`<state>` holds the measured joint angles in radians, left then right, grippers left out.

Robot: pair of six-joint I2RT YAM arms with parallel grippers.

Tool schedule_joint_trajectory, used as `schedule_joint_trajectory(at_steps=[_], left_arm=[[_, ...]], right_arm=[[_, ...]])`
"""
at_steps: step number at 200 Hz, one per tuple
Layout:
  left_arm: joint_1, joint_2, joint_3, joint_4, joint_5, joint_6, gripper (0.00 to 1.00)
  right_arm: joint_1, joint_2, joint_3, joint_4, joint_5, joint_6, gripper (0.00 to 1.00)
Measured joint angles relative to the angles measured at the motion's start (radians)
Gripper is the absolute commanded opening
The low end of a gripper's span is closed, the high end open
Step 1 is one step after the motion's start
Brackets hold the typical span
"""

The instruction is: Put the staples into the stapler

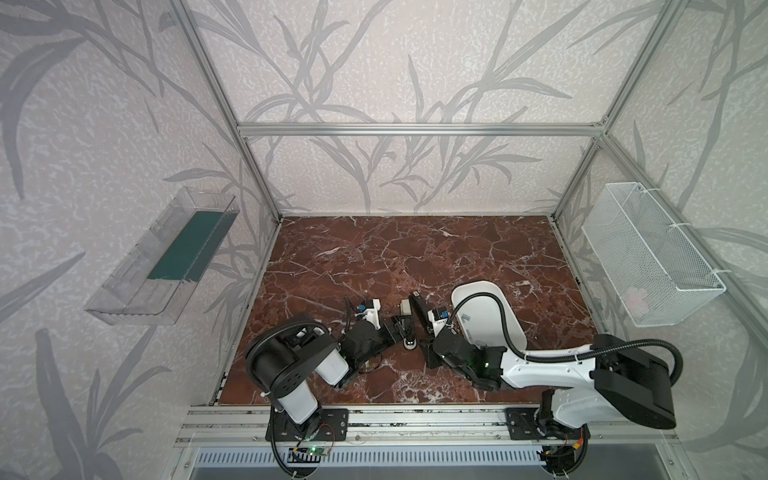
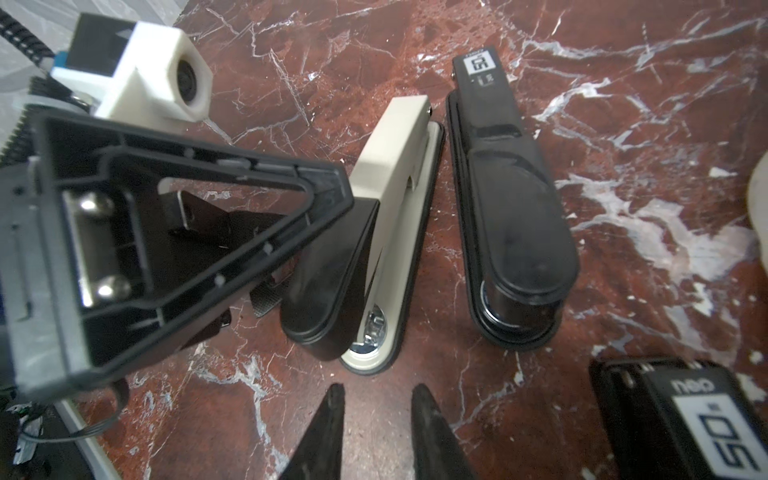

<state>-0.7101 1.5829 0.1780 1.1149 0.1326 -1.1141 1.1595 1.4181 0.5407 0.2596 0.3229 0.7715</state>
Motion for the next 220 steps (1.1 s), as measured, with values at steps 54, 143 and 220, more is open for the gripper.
schedule_joint_trajectory(at_steps=[54, 143, 220], left_arm=[[0.005, -0.46, 0.117, -0.621, -0.166, 0.164, 0.93], [0.047, -0.656, 0.26, -0.953, -0.521, 0.592, 1.0], [0.498, -0.434, 0.241, -0.621, -0.573, 0.925, 1.0]], right_arm=[[0.0, -0.016, 0.004, -0.017, 0.002, -0.022, 0.3], [-0.159, -0.242, 0.286, -0.312, 0.186, -0.254, 0.68], [-0.793, -0.445, 0.056, -0.15, 0.34, -0.67, 0.9]])
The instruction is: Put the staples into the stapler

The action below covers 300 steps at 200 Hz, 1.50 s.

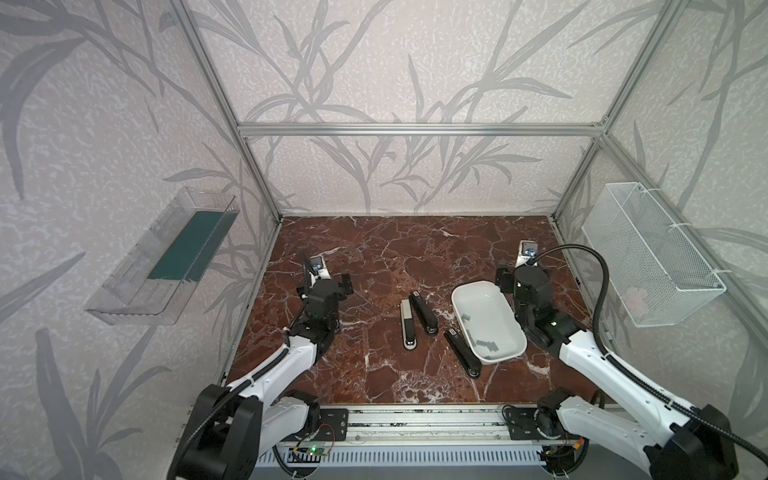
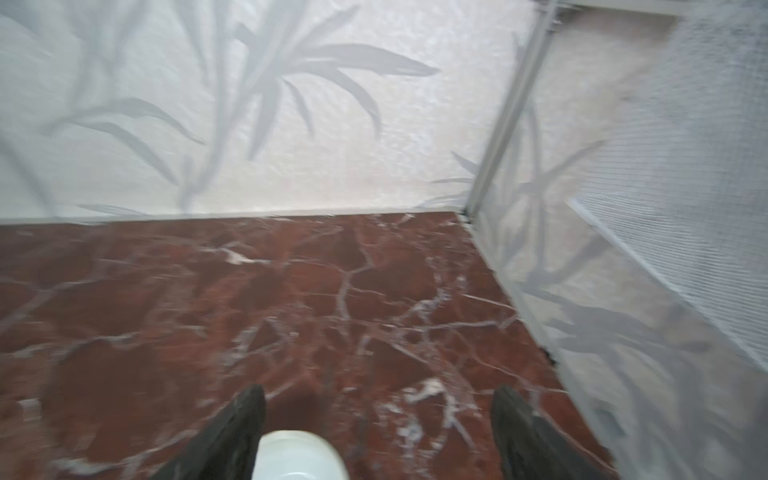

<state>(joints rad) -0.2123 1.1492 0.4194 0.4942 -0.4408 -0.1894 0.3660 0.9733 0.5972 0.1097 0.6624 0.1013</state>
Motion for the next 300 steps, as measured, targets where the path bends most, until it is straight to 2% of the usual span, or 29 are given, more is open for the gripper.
schedule_joint_trajectory(at_steps=[19, 35, 57, 95, 101, 110, 122, 152, 174, 179, 208, 300], left_arm=[[0.041, 0.029, -0.028, 0.047, -0.004, 0.027, 1.0], [0.05, 0.057, -0.031, 0.083, -0.024, 0.052, 1.0], [0.078, 0.141, -0.031, 0.136, -0.056, 0.063, 0.98], [0.107, 0.246, -0.036, 0.199, -0.069, 0.087, 1.0], [0.112, 0.256, -0.04, 0.229, -0.074, 0.089, 0.96], [0.119, 0.282, -0.047, 0.283, -0.073, 0.093, 0.95], [0.133, 0.336, -0.046, 0.34, -0.056, 0.11, 0.96], [0.182, 0.393, -0.045, 0.36, 0.042, 0.111, 1.0], [0.208, 0.415, -0.045, 0.402, 0.118, 0.112, 1.0], [0.21, 0.416, -0.045, 0.406, 0.134, 0.113, 1.0], [0.214, 0.416, -0.045, 0.424, 0.197, 0.119, 0.99], [0.214, 0.416, -0.045, 0.427, 0.232, 0.127, 0.99]], right_arm=[[-0.158, -0.01, -0.124, 0.052, -0.072, -0.029, 0.91], [-0.219, 0.025, -0.208, 0.093, -0.131, -0.038, 0.92], [-0.23, 0.106, -0.251, 0.143, -0.226, -0.056, 0.92], [-0.25, 0.299, -0.25, 0.38, -0.372, -0.1, 0.93], [-0.254, 0.311, -0.25, 0.405, -0.393, -0.107, 0.93], [-0.259, 0.332, -0.25, 0.45, -0.429, -0.116, 0.94], [-0.268, 0.375, -0.25, 0.522, -0.48, -0.123, 0.94], [-0.28, 0.555, -0.249, 0.784, -0.572, -0.126, 0.94], [-0.286, 0.565, -0.234, 0.768, -0.602, -0.134, 0.94], [-0.285, 0.565, -0.233, 0.771, -0.606, -0.134, 1.0], [-0.285, 0.581, -0.232, 0.814, -0.631, -0.139, 0.99], [-0.285, 0.579, -0.211, 0.775, -0.645, -0.151, 0.99]])
